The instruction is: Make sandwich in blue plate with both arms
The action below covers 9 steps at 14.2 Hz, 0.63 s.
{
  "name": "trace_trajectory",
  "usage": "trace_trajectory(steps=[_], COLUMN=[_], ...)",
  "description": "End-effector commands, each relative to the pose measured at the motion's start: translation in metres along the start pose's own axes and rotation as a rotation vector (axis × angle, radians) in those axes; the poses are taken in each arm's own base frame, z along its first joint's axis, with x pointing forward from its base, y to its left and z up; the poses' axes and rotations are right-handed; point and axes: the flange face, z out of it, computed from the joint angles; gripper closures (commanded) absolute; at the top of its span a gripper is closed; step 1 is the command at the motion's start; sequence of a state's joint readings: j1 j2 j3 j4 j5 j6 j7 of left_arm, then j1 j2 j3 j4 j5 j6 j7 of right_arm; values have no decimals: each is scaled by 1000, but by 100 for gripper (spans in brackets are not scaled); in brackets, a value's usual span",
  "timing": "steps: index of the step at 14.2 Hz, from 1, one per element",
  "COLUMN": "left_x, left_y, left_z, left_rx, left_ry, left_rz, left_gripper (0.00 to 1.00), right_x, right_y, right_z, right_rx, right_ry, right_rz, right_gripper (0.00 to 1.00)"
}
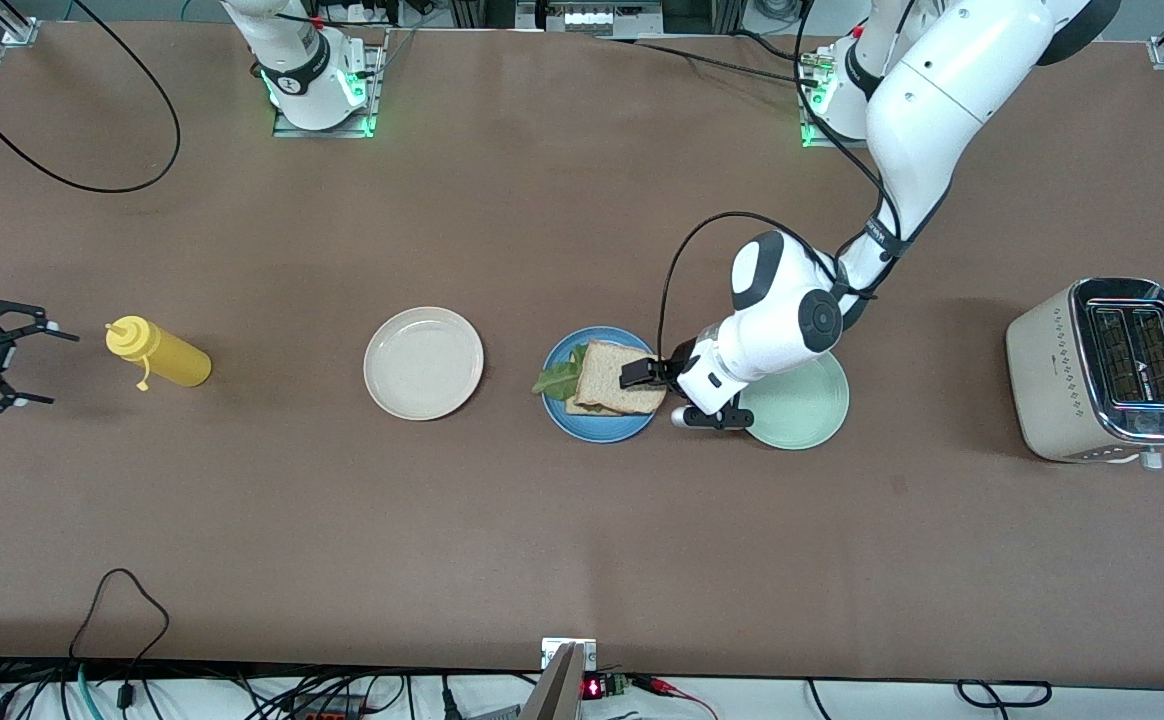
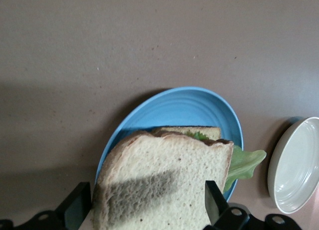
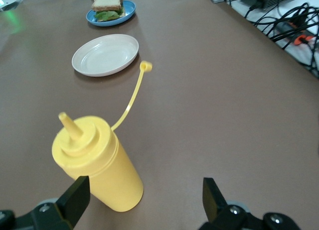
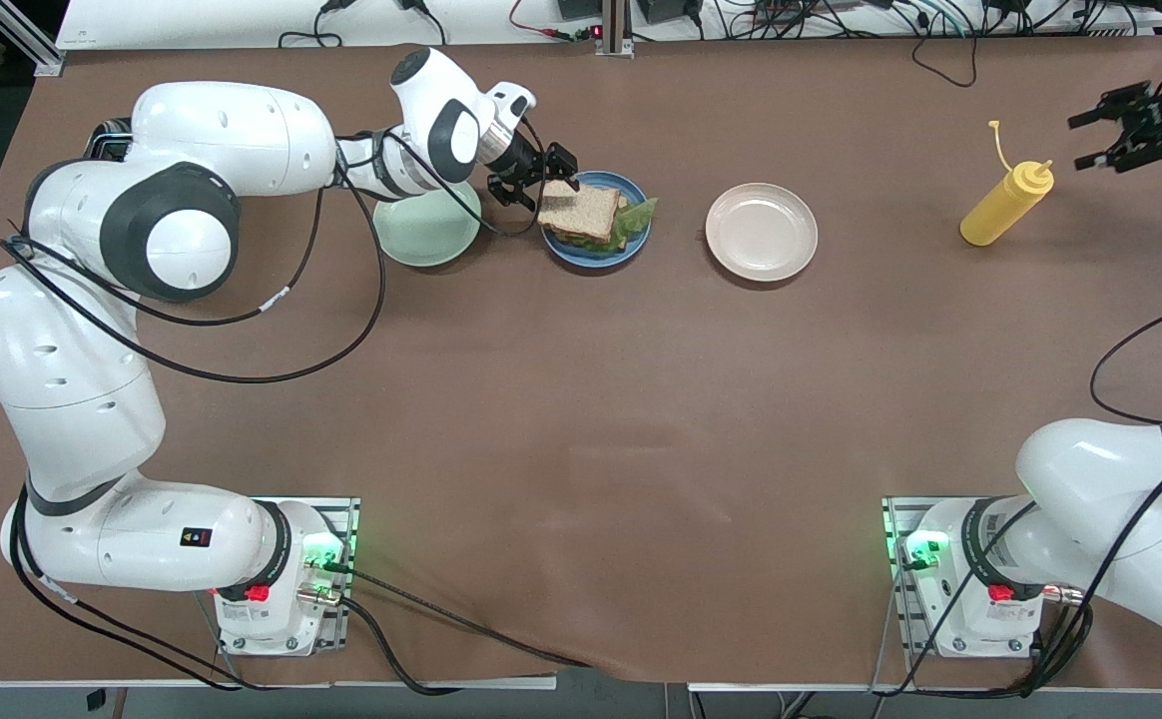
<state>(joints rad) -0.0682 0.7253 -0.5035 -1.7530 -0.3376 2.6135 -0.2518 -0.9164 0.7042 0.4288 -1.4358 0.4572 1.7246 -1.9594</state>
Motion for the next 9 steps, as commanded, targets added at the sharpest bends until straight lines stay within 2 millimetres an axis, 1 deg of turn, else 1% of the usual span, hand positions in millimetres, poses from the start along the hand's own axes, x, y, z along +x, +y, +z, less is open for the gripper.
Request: trace_trajectory(steps=[1, 2, 4, 5, 6, 7, 8, 9], left_x=[5, 6, 7, 7, 10, 16, 22, 27], left_y=[-1, -3, -3, 0, 0, -5, -12, -17], left_z=[-15, -17, -19, -25, -36, -56, -78, -101], left_rx=[-3, -3, -2, -2, 5, 24, 53, 91], left_ry=[21, 25, 27, 35, 47, 69, 71, 71], left_rz=[41, 41, 42, 44, 44, 43, 44, 57], left_gripper=[0, 0, 0, 0, 0, 0, 0, 0], right_x=[46, 73, 144, 179, 226, 271, 304, 342], right_y=[-5, -6, -13, -19, -28, -39, -49, -64], right_z=[-21, -27, -39, -41, -40, -35, -31, -19], right_rx=[-13, -21, -47, -63, -87, -114, -145, -171], right_ry=[-48, -79, -194, -245, -304, -364, -414, -457], right_rz=[29, 31, 83, 112, 128, 148, 185, 247], right_gripper=[0, 0, 0, 0, 0, 0, 0, 0])
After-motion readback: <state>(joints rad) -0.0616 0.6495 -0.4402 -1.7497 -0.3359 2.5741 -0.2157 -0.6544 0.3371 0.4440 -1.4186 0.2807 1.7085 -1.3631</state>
